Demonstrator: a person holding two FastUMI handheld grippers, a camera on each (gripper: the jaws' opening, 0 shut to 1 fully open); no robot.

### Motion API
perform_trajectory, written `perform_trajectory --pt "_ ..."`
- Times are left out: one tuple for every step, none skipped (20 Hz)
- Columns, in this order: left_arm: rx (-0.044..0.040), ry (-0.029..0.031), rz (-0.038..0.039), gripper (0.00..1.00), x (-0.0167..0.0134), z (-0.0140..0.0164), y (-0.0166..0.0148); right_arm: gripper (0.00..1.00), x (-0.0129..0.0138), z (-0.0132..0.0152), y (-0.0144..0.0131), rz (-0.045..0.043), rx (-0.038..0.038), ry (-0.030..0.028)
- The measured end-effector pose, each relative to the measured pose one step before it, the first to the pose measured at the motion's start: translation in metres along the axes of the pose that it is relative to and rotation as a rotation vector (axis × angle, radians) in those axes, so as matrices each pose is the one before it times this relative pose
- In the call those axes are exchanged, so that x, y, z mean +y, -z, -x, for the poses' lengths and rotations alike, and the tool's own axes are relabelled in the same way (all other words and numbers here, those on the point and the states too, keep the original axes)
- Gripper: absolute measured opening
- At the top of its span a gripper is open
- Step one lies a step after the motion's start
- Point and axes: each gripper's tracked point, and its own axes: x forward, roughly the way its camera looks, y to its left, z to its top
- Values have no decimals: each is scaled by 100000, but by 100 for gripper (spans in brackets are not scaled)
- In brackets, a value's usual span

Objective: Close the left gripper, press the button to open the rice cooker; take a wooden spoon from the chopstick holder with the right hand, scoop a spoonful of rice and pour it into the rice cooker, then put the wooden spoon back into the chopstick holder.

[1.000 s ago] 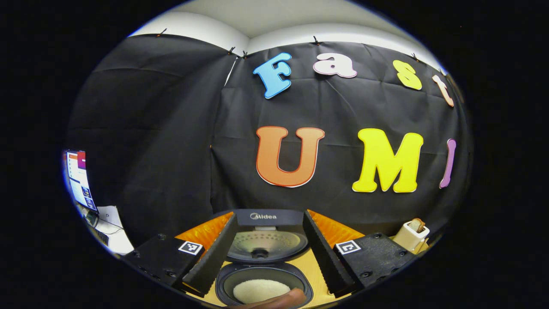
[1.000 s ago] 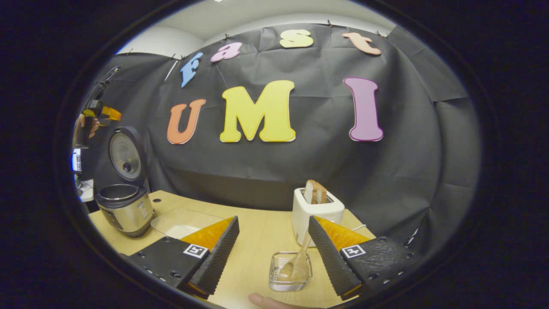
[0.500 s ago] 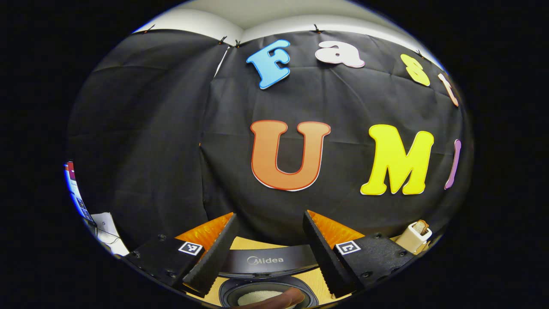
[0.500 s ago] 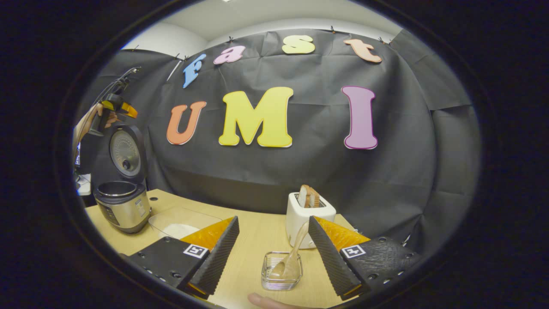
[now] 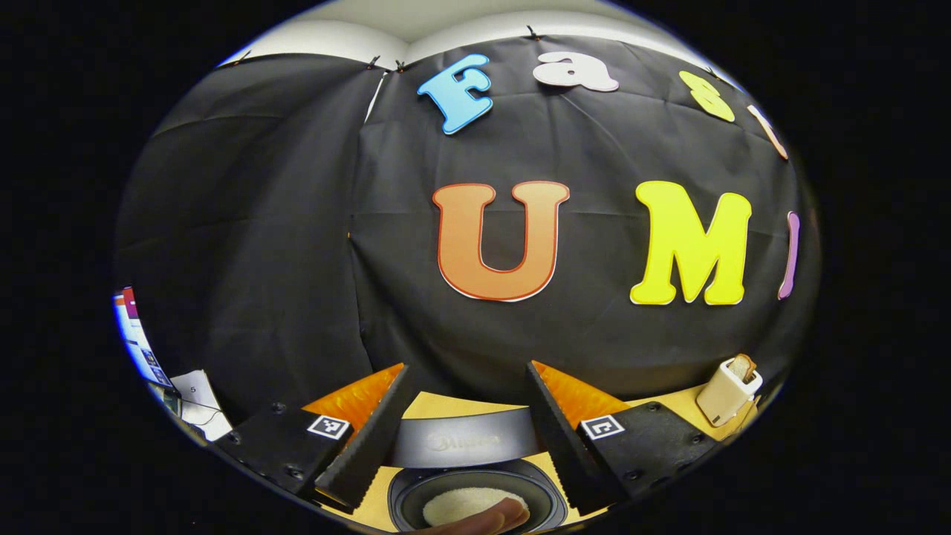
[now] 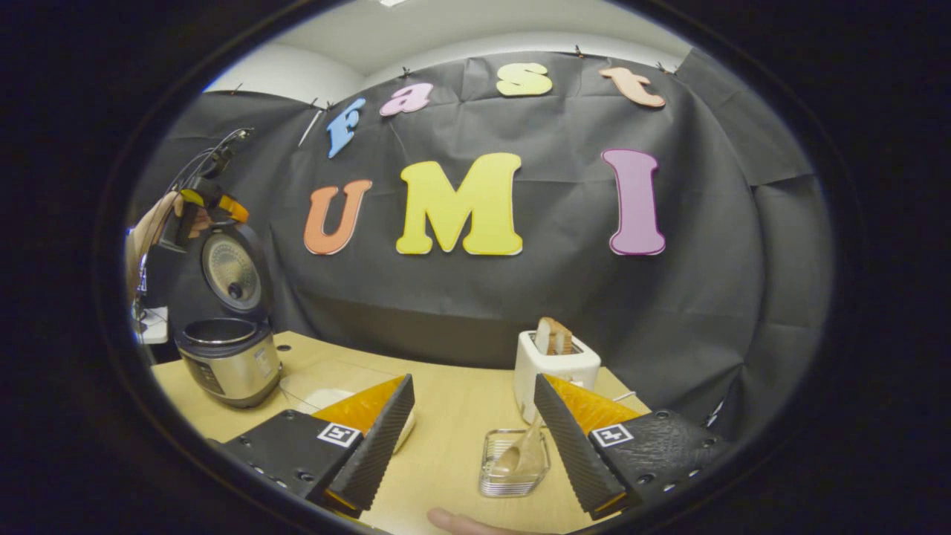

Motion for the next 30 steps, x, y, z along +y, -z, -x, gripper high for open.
perform_trajectory --pt "-1400 -59 -1388 97 -67 596 237 97 79 297 132 -105 144 174" --pt "-402 -97 119 97 -127 672 372 97 54 376 27 -140 -166 232" --pt "246 -4 506 97 -187 697 503 97 225 385 -33 -702 -479 -148" --pt "65 188 469 97 -216 774 586 97 292 428 -48 -1399 -374 -634" --pt "-30 164 -53 97 -235 731 596 96 145 422 207 -1885 -190 -885" --pt "-529 85 -326 97 -144 699 550 97 264 342 -43 -2084 -107 -800" --pt "-544 184 186 97 -168 824 730 97 179 307 24 -1899 212 -549" --pt "-773 29 697 97 -201 749 720 97 170 383 75 -1303 538 -218" --pt "-1023 -173 120 97 -199 802 766 97 107 412 82 -793 145 -97" --pt "-726 -93 -186 96 -294 1001 612 97 114 527 -45 -487 -221 162" --pt "-607 -75 -78 96 -230 722 810 97 36 565 119 -110 -307 278" --pt "152 192 -418 96 -147 596 916 98 -31 562 203 116 171 490" --pt "29 349 586 96 -169 632 981 99 44 608 217 364 60 68" --pt "-268 513 395 97 -252 602 759 96 150 581 -94 702 -238 -165" --pt "-530 -64 14 96 -67 502 981 96 25 406 -200 903 -866 364" --pt "-556 -668 -291 96 -19 366 878 96 -322 580 -100 1170 -943 1342" --pt "-760 -469 -313 95 -113 195 635 96 -476 414 -8 1159 -876 1683" --pt "-359 -507 -332 95 -102 397 899 96 -449 418 -28 856 -615 1761" --pt "-324 -452 -41 95 30 230 707 96 -431 306 -73 326 -692 2068" --pt "-67 -321 255 95 -129 325 599 96 -434 374 -61 -262 -497 1425" --pt "-171 -342 417 95 -84 125 601 96 -241 399 -52 -586 -758 571" --pt "-692 -90 -449 95 -97 162 443 93 -411 461 -214 -1031 -1312 762" --pt "-1510 -69 -630 95 -75 163 207 93 -511 270 -127 -1212 -1034 848" --pt "-698 80 -410 95 63 95 385 96 -365 143 54 -1215 -420 549" --pt "857 -58 538 95 -55 59 654 96 -16 106 218 -1026 128 -43" --pt "977 -144 685 95 -157 27 886 96 -166 24 200 -947 576 194" --pt "1315 -188 129 100 -101 206 827 96 -136 -37 296 -655 874 210" --pt "819 -233 -366 95 0 93 640 96 37 43 275 -256 753 -439" --pt "701 -172 -432 100 -104 133 598 96 54 27 193 -148 497 -397" --pt "234 -183 -476 95 -32 -41 485 96 -105 129 167 -59 369 -51"
